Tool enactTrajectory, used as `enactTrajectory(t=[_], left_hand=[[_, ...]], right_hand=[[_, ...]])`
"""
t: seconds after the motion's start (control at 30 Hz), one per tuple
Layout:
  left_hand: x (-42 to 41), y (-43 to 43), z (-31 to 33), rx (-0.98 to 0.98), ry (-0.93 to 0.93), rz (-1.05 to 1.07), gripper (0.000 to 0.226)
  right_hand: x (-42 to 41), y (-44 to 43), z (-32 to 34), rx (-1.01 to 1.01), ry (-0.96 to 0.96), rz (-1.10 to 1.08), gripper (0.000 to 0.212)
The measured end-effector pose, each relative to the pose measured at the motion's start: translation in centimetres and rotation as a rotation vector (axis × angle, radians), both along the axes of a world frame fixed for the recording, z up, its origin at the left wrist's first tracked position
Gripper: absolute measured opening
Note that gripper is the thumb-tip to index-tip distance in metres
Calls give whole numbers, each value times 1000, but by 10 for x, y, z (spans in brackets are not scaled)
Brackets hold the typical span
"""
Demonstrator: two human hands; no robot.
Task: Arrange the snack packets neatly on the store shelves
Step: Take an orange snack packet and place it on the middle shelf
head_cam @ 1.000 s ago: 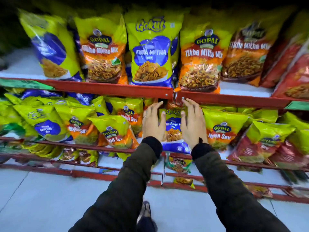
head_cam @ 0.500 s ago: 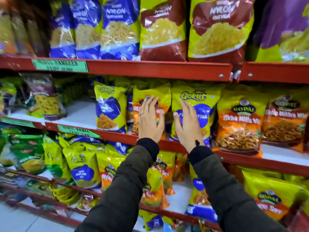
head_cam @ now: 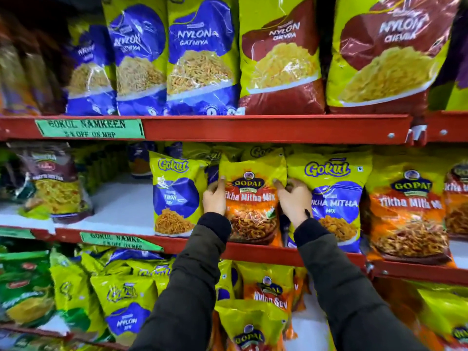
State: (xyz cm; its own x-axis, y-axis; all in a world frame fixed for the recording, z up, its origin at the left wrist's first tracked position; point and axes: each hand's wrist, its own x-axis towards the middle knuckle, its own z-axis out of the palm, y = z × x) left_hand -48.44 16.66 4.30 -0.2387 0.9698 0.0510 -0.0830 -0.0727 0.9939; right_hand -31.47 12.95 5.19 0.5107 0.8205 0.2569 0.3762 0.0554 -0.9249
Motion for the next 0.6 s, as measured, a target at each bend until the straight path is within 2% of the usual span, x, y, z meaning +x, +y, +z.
enactTrajectory(t=[0.1, 0.23, 0.33, 0.43, 0.6], left_hand=[[-4, 7, -4, 33, -118, 46, 23], [-5, 1, -3, 173, -210, 151, 25], [-5, -10, -1, 264, -198, 214, 24], [-2, -27, 6, 344, -184, 250, 25], [10, -71, 16, 333, -166, 210, 27]], right_hand=[[0, 3, -3, 46, 141, -18, 41], [-4, -10, 0, 195, 360, 57, 16], [-5, -23, 0, 269, 381, 98, 13], [-3, -39, 4, 350, 360, 114, 21], [10, -74, 7, 419, 440, 117, 11]])
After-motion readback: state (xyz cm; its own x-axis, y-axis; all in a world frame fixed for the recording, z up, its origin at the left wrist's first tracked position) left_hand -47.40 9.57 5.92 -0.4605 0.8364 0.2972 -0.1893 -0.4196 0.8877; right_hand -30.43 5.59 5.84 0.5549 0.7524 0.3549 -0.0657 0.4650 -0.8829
